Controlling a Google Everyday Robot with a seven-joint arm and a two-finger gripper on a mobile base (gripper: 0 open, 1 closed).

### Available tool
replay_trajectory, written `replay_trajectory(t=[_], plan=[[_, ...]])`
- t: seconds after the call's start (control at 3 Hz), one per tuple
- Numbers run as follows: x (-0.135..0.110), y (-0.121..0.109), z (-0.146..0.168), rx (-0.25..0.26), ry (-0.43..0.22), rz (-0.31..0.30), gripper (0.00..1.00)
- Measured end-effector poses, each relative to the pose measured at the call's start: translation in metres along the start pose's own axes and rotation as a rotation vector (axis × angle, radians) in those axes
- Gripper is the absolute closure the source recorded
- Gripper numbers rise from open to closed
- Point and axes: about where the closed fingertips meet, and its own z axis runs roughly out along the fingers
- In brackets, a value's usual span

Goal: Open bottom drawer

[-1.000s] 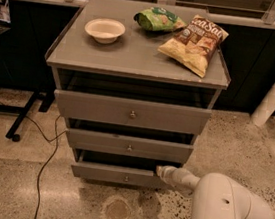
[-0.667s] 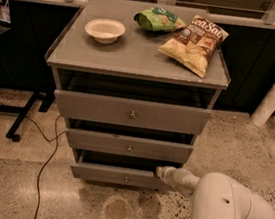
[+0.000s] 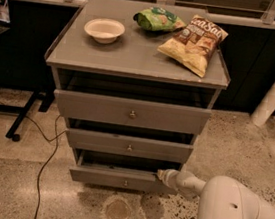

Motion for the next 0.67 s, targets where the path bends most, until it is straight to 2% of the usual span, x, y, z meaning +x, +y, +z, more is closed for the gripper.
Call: replay_trajectory(t=[0.67], plan=[[0.035, 0.001, -0.033, -0.113, 0.062, -0.018, 1.0]])
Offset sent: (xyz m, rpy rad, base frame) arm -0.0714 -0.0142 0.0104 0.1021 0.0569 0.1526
